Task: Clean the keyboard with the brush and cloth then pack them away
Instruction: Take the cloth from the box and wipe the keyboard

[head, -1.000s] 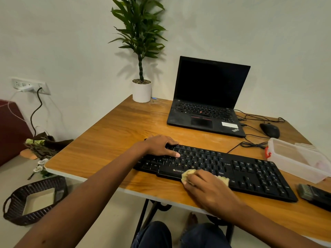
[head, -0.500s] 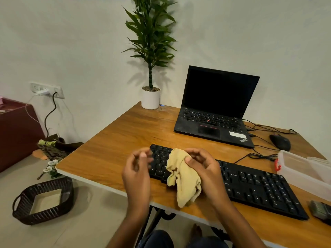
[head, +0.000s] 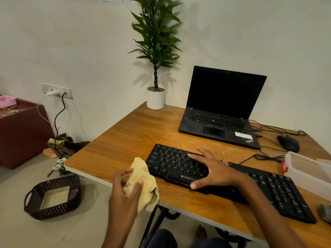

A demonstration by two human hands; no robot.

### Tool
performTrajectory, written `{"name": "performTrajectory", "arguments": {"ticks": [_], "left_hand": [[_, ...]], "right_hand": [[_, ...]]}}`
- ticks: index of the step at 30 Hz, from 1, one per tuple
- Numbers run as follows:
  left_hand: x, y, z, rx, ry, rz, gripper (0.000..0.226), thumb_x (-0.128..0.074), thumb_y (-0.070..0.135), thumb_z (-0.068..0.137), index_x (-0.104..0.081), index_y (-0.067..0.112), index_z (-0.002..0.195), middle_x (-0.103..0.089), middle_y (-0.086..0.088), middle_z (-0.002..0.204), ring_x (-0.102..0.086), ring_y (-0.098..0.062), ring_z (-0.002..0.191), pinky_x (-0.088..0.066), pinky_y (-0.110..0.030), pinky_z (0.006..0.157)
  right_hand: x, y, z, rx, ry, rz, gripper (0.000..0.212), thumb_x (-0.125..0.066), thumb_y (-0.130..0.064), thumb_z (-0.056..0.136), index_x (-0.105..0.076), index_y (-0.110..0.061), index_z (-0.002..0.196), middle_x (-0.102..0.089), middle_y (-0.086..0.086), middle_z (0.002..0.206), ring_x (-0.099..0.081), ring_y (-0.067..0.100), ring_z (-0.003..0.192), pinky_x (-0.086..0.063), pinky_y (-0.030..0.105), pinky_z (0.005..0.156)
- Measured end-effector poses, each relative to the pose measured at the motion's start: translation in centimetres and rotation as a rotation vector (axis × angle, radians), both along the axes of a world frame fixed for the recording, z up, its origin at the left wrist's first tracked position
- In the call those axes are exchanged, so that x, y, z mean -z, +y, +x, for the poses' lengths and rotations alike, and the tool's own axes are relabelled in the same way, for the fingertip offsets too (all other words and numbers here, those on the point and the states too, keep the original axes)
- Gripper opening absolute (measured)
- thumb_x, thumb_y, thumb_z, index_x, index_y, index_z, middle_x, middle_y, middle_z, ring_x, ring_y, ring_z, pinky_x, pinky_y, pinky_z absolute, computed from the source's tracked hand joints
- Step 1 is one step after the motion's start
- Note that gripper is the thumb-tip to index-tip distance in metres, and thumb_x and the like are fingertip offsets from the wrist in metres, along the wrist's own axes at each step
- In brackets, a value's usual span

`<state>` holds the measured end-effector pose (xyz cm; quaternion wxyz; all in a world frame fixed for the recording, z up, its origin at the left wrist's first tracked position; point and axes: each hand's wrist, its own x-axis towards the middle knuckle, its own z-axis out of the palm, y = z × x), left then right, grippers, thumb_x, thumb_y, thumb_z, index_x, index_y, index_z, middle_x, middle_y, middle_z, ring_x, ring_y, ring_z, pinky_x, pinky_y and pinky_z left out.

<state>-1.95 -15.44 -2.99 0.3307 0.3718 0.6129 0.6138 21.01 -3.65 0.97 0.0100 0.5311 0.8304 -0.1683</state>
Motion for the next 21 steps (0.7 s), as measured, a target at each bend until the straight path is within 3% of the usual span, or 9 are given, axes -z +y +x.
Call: {"name": "performTrajectory", "arguments": {"ticks": [2,4,7,9,13,18,21], "left_hand": [[0.6,0.5,-1.1,0.031,0.138,-0.034,0.026,-0.062,0.013,0.088,-0.050,0.033,0.099,-0.059,0.001,0.103,-0.056,-0.006,0.085,-0.040,-0.020,0.059],[1.2,0.9,-0.7,0.032,0.292,-0.068,0.021,-0.063,0.018,0.088,-0.050,0.033,0.095,-0.060,0.005,0.102,-0.057,-0.011,0.089,-0.038,-0.018,0.061],[1.7,1.6,0.8,-0.018,0.777,-0.186,0.018,-0.058,0.040,0.089,-0.049,0.038,0.104,-0.052,0.020,0.107,-0.050,-0.009,0.102,-0.025,-0.021,0.072],[1.6,2.4,1.5,-0.011,0.948,-0.201,0.023,-0.053,0.049,0.089,-0.049,0.039,0.108,-0.048,0.022,0.113,-0.045,-0.008,0.108,-0.017,-0.024,0.077],[1.8,3.5,2.9,0.055,0.929,-0.120,0.018,-0.055,0.047,0.088,-0.046,0.036,0.098,-0.051,0.019,0.104,-0.050,-0.004,0.098,-0.017,-0.022,0.077],[2.5,4.3,0.4,-0.045,0.862,0.013,0.026,-0.078,0.030,0.072,-0.053,0.030,0.081,-0.059,0.014,0.084,-0.058,-0.014,0.079,-0.028,-0.030,0.073],[2.4,4.7,0.3,-0.036,0.933,0.046,0.034,-0.085,0.023,0.062,-0.055,0.027,0.077,-0.059,0.011,0.078,-0.057,-0.016,0.069,-0.033,-0.031,0.068]], "right_hand": [[0.5,1.4,1.2,-0.044,-0.101,-0.140,0.136,-0.048,-0.096,0.025,0.003,-0.050,0.142,0.026,-0.008,0.153,0.025,0.023,0.140,0.028,0.055,0.099],[0.7,1.7,1.3,-0.046,-0.126,-0.161,0.130,-0.064,-0.083,0.038,0.004,-0.049,0.143,0.020,-0.005,0.155,0.018,0.026,0.142,0.019,0.058,0.108],[1.0,1.7,1.2,-0.038,-0.129,-0.105,0.119,-0.063,-0.073,0.047,0.001,-0.048,0.144,0.012,-0.005,0.156,0.009,0.026,0.142,0.005,0.052,0.112],[1.2,1.7,1.3,-0.040,-0.122,-0.096,0.120,-0.062,-0.076,0.044,0.000,-0.048,0.143,0.011,-0.007,0.156,0.007,0.026,0.142,0.002,0.049,0.112],[1.1,2.0,1.3,-0.045,-0.134,-0.070,0.121,-0.064,-0.076,0.044,-0.001,-0.048,0.144,0.006,-0.008,0.155,0.000,0.025,0.141,-0.003,0.048,0.112],[1.0,1.9,1.5,-0.057,-0.124,-0.096,0.118,-0.068,-0.071,0.049,-0.001,-0.047,0.144,0.007,-0.008,0.155,0.000,0.026,0.140,-0.003,0.047,0.112],[1.0,1.9,1.5,-0.059,-0.121,-0.087,0.117,-0.072,-0.068,0.054,-0.001,-0.047,0.144,0.006,-0.008,0.155,0.001,0.026,0.140,-0.003,0.048,0.113]]}}
